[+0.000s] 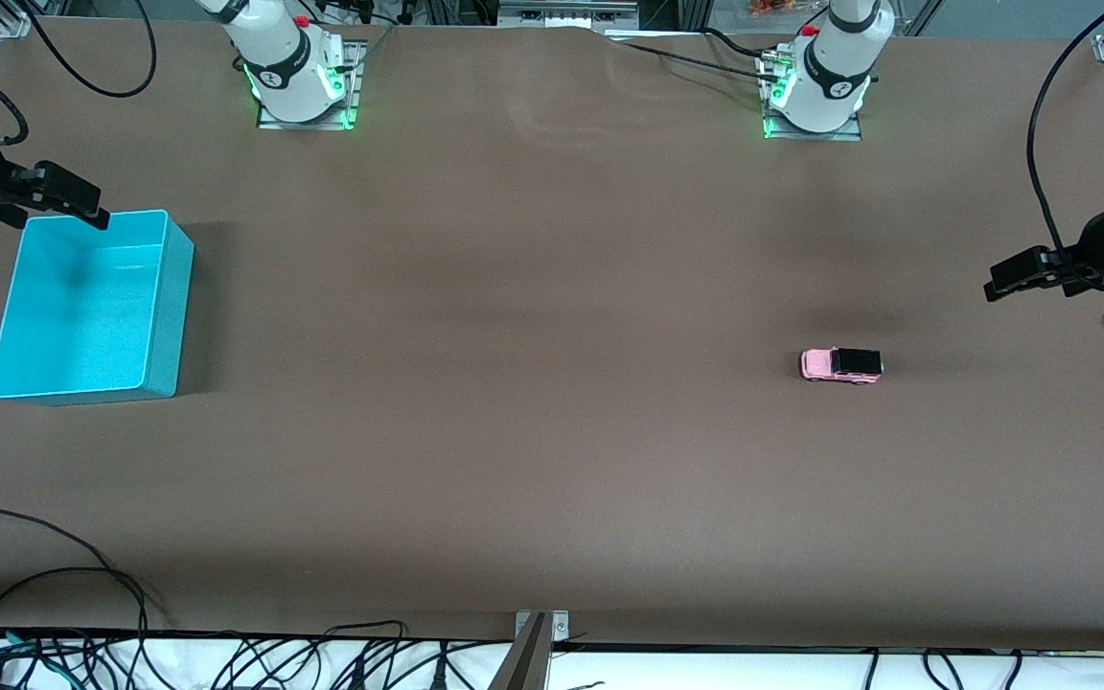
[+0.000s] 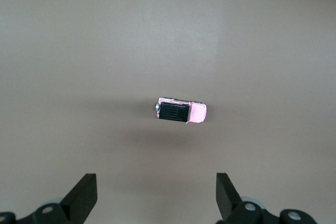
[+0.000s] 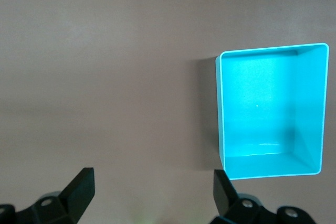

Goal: Wind and store pink jeep toy

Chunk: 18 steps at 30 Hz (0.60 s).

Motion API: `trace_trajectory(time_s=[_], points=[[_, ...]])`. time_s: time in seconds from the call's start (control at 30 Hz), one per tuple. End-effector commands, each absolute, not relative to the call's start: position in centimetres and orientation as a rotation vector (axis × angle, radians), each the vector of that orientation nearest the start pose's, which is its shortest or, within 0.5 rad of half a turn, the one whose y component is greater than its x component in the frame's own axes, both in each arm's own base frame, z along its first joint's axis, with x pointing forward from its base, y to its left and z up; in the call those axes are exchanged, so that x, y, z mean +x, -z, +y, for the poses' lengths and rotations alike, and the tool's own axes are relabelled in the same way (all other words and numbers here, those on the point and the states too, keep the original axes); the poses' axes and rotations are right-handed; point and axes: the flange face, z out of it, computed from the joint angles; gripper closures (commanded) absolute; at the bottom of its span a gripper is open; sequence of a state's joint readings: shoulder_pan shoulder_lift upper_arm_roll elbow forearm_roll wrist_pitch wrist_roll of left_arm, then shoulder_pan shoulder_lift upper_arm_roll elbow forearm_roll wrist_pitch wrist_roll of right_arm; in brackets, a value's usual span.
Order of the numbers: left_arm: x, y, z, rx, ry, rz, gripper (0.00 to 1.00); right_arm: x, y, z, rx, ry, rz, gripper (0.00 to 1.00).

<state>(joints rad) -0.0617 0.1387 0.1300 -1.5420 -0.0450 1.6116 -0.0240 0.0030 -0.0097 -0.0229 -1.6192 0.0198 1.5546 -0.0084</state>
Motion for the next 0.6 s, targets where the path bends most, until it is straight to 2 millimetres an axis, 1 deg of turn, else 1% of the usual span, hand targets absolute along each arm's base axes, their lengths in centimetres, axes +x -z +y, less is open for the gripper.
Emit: trace_trajectory(time_s=[0.0,0.57], points=[[59.20,-56.41,3.14,-3.180,-0.113,-0.115,0.00,55.08,-61.13,-0.93,-3.117,-0.071,0.029,0.00],[59.19,-56.34,2.96,-3.180,-0.116,-0.111,0.00,55.07,-61.04,-0.51,-3.117,-0.076,0.019,0.00]])
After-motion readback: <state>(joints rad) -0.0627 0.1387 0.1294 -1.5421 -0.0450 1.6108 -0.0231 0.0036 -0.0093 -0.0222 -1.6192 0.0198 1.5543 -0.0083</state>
